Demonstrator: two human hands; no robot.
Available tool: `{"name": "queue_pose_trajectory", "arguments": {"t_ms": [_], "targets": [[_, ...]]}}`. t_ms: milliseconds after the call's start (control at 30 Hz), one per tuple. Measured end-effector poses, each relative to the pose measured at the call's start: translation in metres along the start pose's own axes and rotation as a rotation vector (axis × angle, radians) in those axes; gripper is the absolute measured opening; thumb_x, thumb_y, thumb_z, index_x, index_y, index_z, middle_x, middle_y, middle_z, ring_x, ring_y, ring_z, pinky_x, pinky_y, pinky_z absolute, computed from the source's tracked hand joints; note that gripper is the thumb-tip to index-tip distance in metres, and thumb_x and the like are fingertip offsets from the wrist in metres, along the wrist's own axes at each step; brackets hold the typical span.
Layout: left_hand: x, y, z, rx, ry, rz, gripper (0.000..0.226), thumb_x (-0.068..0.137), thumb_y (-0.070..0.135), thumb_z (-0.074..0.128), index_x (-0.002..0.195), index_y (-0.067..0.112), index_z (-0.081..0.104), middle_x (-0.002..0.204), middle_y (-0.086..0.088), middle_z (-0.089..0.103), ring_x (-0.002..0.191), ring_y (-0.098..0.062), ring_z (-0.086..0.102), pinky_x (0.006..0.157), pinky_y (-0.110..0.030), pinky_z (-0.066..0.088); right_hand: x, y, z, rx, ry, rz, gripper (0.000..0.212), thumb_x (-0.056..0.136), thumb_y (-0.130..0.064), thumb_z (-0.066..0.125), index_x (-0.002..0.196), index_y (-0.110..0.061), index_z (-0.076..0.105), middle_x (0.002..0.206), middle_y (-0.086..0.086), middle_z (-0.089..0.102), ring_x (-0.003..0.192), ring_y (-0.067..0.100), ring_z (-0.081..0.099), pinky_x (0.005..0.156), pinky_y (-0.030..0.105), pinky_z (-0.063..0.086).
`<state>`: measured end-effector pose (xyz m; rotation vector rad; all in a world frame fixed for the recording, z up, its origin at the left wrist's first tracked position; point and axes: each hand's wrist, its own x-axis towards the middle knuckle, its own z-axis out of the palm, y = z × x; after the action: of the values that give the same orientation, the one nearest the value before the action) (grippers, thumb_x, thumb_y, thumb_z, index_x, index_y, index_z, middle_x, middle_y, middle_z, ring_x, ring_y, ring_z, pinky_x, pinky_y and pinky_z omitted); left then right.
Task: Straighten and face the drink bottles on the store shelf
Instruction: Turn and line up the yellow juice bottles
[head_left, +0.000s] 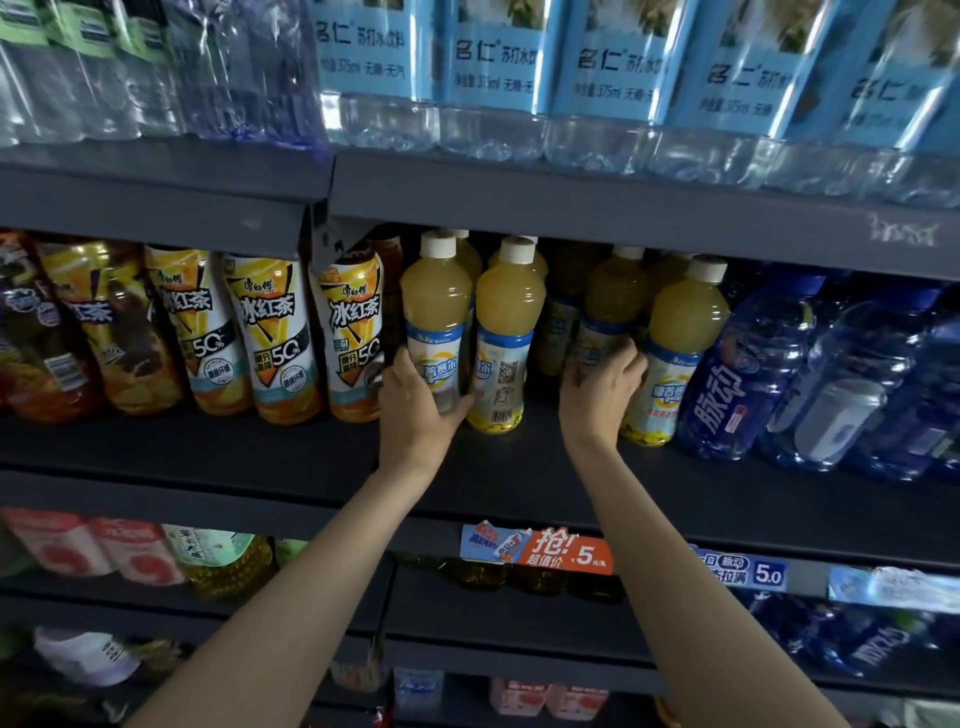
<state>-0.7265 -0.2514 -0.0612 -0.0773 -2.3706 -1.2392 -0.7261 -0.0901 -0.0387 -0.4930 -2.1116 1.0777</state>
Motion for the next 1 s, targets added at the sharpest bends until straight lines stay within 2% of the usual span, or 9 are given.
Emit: {"name": "queue_pose_trajectory", "arguments": {"t_ms": [67,200,333,433,600,733,833,900,1000], "targets": [[0.001,-0.003,0.000,0.016,-0.026,-0.007,0.080,0.079,0.019,0.073,0.141,0.000,0.027,0.131,-0.018,0.044,0.122,-0.028,0.043,0.099,-0.035,0.040,0.012,0.000,0.006,-0.069,-0.096,0.092,0.067,0.090,-0.006,0.059,0.142,0.006,0.019,0.144,0.025,0.030,0.134,0.036,0.031,0.110,0.038,0.028],[-0.002,-0.003,-0.008,0.046,-0.045,-0.013,0.066,0.087,0.016,0.063,0.140,0.000,0.029,0.134,-0.017,0.042,0.124,-0.028,0.042,0.097,-0.031,0.037,0.021,0.006,0.012,-0.150,-0.115,0.190,0.056,0.091,-0.007,0.058,0.136,0.005,0.026,0.139,0.025,0.038,0.129,0.037,0.040,0.103,0.040,0.037],[-0.020,0.003,-0.018,0.078,0.151,0.127,0.048,0.083,0.003,0.064,0.126,-0.002,0.044,0.124,-0.020,0.045,0.119,-0.028,0.044,0.089,-0.013,0.029,0.000,0.006,0.009,-0.193,-0.132,0.074,0.053,0.091,-0.013,0.058,0.133,0.006,0.031,0.134,0.025,0.041,0.124,0.037,0.043,0.100,0.039,0.038],[-0.029,0.010,-0.024,0.071,0.203,0.275,0.041,0.078,-0.004,0.065,0.117,-0.002,0.050,0.115,-0.020,0.049,0.110,-0.029,0.050,0.088,-0.019,0.038,-0.025,0.005,0.002,-0.163,-0.133,-0.024,0.048,0.090,-0.018,0.060,0.126,0.005,0.036,0.126,0.023,0.045,0.119,0.036,0.046,0.093,0.040,0.042],[-0.044,0.020,-0.024,0.010,-0.068,0.318,0.043,0.083,0.003,0.062,0.123,0.003,0.047,0.122,-0.015,0.048,0.114,-0.024,0.049,0.089,-0.017,0.034,-0.037,0.000,-0.030,-0.119,-0.235,-0.013,0.071,0.076,-0.026,0.077,0.127,0.000,0.035,0.125,0.020,0.051,0.118,0.036,0.049,0.095,0.044,0.044],[-0.053,0.033,-0.030,-0.169,-0.281,0.157,0.046,0.088,0.012,0.061,0.129,0.008,0.043,0.129,-0.007,0.049,0.118,-0.014,0.046,0.088,-0.010,0.030,-0.044,-0.001,-0.060,-0.098,-0.300,-0.045,0.074,0.070,-0.028,0.082,0.126,-0.004,0.040,0.120,0.014,0.058,0.112,0.031,0.055,0.086,0.039,0.048],[-0.060,0.047,-0.041,-0.385,-0.595,-0.123,0.041,0.090,0.030,0.058,0.128,0.021,0.045,0.134,0.000,0.049,0.120,-0.013,0.046,0.094,-0.022,0.036,-0.052,-0.006,-0.085,0.206,-0.454,0.106,0.066,0.069,-0.028,0.084,0.122,-0.010,0.049,0.115,0.007,0.064,0.106,0.022,0.061,0.086,0.035,0.053],[-0.066,0.057,-0.051,-0.720,-0.790,-0.397,0.038,0.087,0.038,0.058,0.120,0.021,0.050,0.130,-0.007,0.056,0.115,-0.021,0.055,0.093,-0.031,0.047,-0.060,-0.015,-0.101,0.568,-0.607,0.250,0.051,0.074,-0.022,0.079,0.117,-0.008,0.054,0.111,0.008,0.068,0.099,0.019,0.067,0.078,0.028,0.056],[-0.071,0.070,-0.061,-0.967,-0.764,-0.416,0.042,0.076,0.036,0.067,0.114,0.020,0.057,0.118,-0.011,0.064,0.103,-0.021,0.063,0.084,-0.032,0.056,-0.064,-0.028,-0.117,0.781,-0.678,0.355,0.055,0.078,-0.023,0.074,0.121,0.002,0.052,0.114,0.016,0.067,0.100,0.023,0.068,0.076,0.027,0.057]]}}
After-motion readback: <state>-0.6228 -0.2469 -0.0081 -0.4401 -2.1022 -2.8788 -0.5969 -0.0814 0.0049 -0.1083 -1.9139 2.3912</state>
